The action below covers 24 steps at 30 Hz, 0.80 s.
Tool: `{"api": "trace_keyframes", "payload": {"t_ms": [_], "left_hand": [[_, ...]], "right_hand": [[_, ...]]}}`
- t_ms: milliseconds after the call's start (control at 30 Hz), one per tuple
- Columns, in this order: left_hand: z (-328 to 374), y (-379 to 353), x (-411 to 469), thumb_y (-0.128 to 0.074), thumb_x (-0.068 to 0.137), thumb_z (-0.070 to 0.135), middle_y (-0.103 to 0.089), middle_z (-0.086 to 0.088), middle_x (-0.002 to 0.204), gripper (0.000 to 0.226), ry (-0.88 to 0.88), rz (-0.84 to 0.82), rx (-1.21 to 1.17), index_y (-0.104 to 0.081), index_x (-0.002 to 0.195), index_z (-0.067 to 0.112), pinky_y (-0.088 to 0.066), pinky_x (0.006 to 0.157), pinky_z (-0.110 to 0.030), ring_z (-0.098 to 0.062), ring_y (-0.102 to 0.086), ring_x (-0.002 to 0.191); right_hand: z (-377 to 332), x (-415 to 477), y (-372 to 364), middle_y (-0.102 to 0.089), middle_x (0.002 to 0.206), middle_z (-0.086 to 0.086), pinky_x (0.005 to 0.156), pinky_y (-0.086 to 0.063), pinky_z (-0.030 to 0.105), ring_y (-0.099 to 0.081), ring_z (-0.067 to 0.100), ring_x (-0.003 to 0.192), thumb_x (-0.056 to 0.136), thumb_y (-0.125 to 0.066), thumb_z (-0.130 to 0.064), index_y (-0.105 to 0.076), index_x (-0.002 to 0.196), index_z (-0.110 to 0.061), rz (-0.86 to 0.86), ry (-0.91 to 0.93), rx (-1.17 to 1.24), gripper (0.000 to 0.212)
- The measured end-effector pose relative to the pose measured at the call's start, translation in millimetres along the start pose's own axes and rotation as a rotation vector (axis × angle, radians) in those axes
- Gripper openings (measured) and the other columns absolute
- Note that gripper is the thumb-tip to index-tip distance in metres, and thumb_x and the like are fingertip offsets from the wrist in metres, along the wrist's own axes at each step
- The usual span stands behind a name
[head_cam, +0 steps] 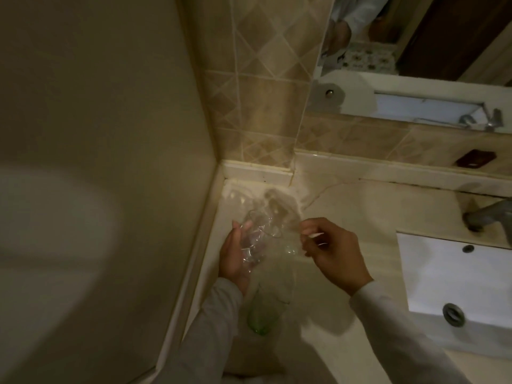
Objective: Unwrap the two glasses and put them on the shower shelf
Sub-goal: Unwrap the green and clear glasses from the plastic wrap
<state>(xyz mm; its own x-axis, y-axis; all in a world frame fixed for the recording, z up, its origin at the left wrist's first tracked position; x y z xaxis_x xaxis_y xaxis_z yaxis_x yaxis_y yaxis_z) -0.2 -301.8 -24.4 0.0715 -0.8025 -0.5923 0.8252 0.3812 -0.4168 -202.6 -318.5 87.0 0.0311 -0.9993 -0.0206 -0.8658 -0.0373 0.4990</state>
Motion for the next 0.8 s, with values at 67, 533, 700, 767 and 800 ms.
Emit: {"api": "trace_keyframes", "payload": {"t_ms": [67,533,700,767,800], "left_hand": [[-1,4,-2,-0.046,0.092,0.068,-0.075,-0.005,0.116,0.053,0.000,0.048,-0.002,-0.075,0.113,0.030,-0.062,0.074,-0.046,-0.022,-0.072,0.100],[5,-5,-22,-0.048,0.098,0.057,-0.080,-0.008,0.091,0.050,-0.070,0.144,0.131,-0.078,0.102,0.018,-0.059,0.059,-0.029,-0.023,-0.077,0.081],[19,5,-22,-0.058,0.098,0.042,-0.078,-0.004,0.073,0.039,-0.196,0.210,0.206,-0.081,0.083,0.014,-0.057,0.061,-0.026,-0.017,-0.073,0.068],[25,12,-23,-0.063,0.097,0.036,-0.073,0.001,0.063,0.036,-0.236,0.244,0.212,-0.081,0.072,0.017,-0.052,0.050,-0.021,-0.012,-0.065,0.054],[27,16,-23,-0.064,0.096,0.035,-0.073,0.001,0.062,0.036,-0.235,0.258,0.198,-0.081,0.069,0.019,-0.050,0.045,-0.021,-0.011,-0.062,0.050]], "right_hand": [[-3,-1,10,-0.074,0.091,0.000,0.062,-0.060,0.023,-0.071,0.011,0.069,0.091,-0.071,0.003,-0.073,0.095,-0.022,0.051,-0.002,0.001,0.025],[-43,18,-55,-0.081,0.085,-0.003,0.078,-0.057,0.030,-0.076,0.009,0.083,0.089,-0.077,-0.012,-0.084,0.093,-0.016,-0.359,0.025,-0.013,0.009],[-32,14,-43,-0.082,0.081,-0.001,0.083,-0.057,0.033,-0.076,0.014,0.082,0.083,-0.080,-0.004,-0.085,0.082,-0.017,-0.309,-0.079,0.169,0.014],[-29,17,-27,-0.082,0.082,0.007,0.086,-0.058,0.034,-0.076,0.017,0.082,0.082,-0.080,0.000,-0.085,0.080,-0.014,-0.233,-0.120,0.277,0.015],[-28,18,-18,-0.081,0.081,0.008,0.087,-0.058,0.033,-0.077,0.018,0.081,0.082,-0.080,0.000,-0.085,0.079,-0.015,-0.201,-0.133,0.318,0.016]]}}
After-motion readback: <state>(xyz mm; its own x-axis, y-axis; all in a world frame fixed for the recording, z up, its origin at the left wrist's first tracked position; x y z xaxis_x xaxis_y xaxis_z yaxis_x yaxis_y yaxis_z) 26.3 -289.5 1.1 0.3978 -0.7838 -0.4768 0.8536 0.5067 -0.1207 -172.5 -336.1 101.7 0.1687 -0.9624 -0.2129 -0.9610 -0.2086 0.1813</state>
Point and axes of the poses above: each hand's wrist, its own x-axis towards the middle knuckle, its own y-axis out of the back of the hand, z = x × y, the point moved 9 cm from there along x, towards the middle knuckle
